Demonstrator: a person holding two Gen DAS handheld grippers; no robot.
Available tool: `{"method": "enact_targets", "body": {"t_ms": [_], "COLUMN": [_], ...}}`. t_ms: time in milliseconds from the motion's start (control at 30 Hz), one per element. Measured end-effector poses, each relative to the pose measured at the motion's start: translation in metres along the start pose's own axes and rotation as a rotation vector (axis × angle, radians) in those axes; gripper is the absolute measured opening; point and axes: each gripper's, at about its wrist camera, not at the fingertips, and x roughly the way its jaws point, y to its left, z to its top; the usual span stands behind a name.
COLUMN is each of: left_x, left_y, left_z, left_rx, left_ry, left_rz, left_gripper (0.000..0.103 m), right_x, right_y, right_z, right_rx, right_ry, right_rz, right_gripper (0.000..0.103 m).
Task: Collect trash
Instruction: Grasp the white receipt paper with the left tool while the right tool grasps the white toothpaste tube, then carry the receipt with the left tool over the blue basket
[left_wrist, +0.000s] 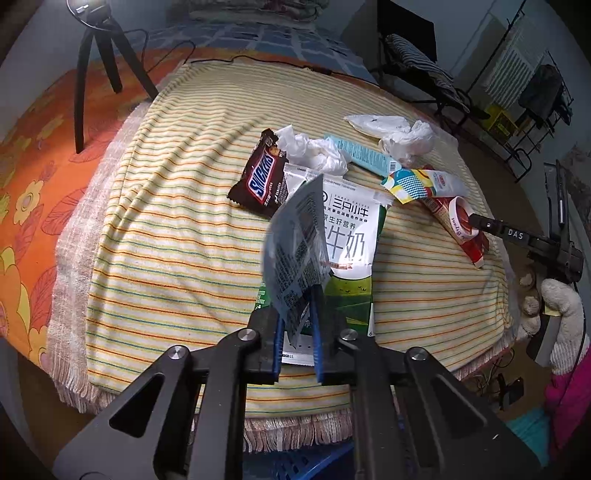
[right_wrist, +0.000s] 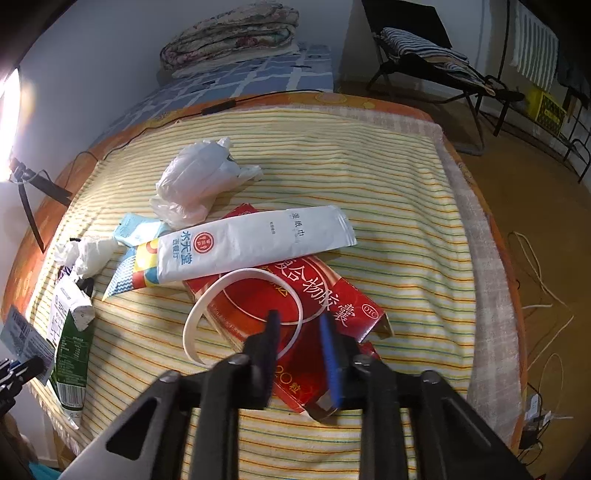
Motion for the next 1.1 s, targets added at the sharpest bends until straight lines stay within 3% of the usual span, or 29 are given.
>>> {"method": "enact_targets", "body": {"t_ms": [133,467,1100], "left_x": [-0.004,-0.013,-0.043], "left_y": [0.001,0.002,-0.008], "left_z": [0.000,0.002,-0.006], "left_rx": [0.000,-0.010,0.010], "left_ry": [-0.014,-0.042,-0.088], "left_rz": [0.009,0.016,-0.009], "left_gripper": [0.007,0.002,0.001], "right_x": [-0.002,-0.019,-0.095], "right_y": [-0.010,-0.028,0.009], "right_z": [0.001,0.008,-0.008], "right_rx": [0.067,0.177,0.052], "right_ry": [-0.006,-0.057,-0.179], "right_rz": [0.052,0.119,0.191], "right_gripper": [0.002,0.001,0.001]}}
